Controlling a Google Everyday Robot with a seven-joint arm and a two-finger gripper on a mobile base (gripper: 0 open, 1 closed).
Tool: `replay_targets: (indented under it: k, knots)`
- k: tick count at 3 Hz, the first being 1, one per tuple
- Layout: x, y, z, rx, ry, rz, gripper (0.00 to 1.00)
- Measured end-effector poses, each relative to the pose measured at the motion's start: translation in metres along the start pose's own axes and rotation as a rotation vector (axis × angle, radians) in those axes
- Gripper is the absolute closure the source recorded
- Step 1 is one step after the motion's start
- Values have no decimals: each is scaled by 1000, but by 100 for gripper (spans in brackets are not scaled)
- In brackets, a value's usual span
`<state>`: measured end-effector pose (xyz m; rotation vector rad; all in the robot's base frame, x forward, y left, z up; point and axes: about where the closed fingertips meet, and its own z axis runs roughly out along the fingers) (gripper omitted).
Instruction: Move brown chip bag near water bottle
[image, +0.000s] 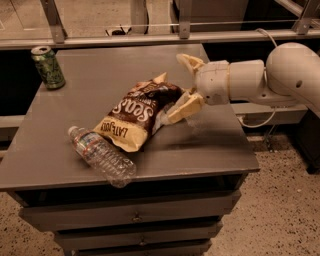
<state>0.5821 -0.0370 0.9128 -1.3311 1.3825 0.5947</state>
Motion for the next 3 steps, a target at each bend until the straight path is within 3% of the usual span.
replay_targets:
  k: [1,2,3]
  knots:
    - [22,-19,-29,87,88,24,0]
    - [48,-44,-81,229,196,60,0]
    - [53,-47,-87,245,207,68,0]
